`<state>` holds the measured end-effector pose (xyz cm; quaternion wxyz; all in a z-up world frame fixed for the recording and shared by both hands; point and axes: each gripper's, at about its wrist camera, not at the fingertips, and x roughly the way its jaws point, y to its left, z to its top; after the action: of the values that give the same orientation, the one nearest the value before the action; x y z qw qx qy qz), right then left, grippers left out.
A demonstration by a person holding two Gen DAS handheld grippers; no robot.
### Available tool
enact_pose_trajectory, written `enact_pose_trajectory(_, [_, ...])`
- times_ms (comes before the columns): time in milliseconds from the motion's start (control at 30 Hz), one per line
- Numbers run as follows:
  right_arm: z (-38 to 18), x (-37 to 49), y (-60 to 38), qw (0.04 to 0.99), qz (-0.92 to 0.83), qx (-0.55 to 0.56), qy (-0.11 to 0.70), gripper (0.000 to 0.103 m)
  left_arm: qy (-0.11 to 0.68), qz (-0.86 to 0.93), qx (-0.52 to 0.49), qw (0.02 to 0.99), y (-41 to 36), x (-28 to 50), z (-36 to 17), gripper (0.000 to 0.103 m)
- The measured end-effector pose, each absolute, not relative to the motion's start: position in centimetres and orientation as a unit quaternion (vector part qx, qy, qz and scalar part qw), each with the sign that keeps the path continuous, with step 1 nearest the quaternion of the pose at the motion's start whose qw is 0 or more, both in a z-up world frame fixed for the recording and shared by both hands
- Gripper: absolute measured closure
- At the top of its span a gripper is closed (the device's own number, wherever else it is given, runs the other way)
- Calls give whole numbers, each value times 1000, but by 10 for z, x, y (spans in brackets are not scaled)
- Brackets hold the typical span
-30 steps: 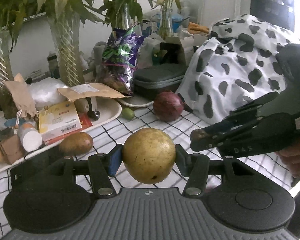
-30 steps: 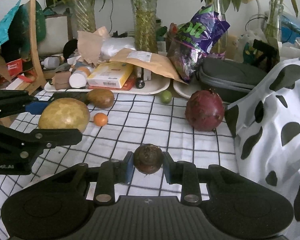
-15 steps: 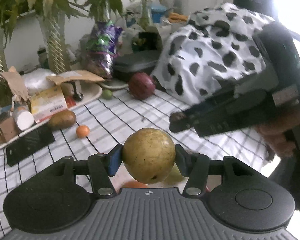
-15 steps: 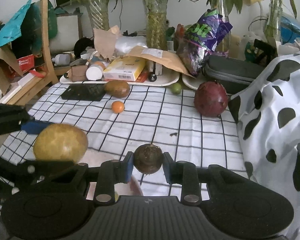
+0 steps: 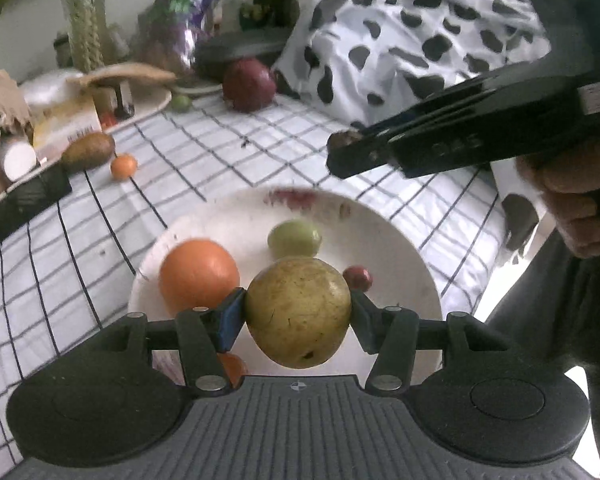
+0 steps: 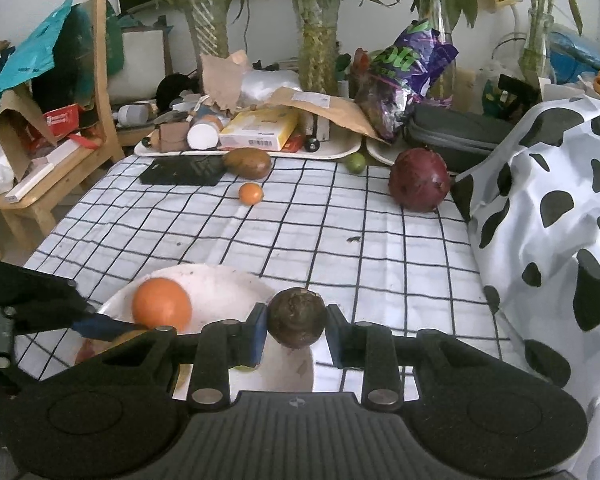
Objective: Organize fruits
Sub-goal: 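Lower the pear onto the white plate and open the left tool while the right tool carries the passion fruit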
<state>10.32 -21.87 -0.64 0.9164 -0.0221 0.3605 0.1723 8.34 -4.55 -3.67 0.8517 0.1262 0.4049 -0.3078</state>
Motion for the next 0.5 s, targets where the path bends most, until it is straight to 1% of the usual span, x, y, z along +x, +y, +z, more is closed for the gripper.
enact_pose_trajectory(133, [-7, 95, -217, 915, 177, -25, 363, 71, 418, -295, 133, 849, -47, 86, -45, 50])
enact_pose_trajectory(300, [-8, 89, -215, 912, 182, -27, 365, 71, 412, -293, 138, 851, -50, 86, -44, 48])
enact_pose_trajectory(333, [-8, 87, -215, 912, 183, -25, 366, 71, 410, -292, 137, 853, -50, 86, -44, 47])
enact_pose_trajectory(400, [-9, 85, -215, 911, 183, -22, 369, 71, 402, -290, 134, 858, -50, 84, -40, 38])
enact_pose_trajectory(500, [-11, 83, -216, 910, 182, -21, 373, 71, 385, -282, 129, 869, -49, 81, -32, 33])
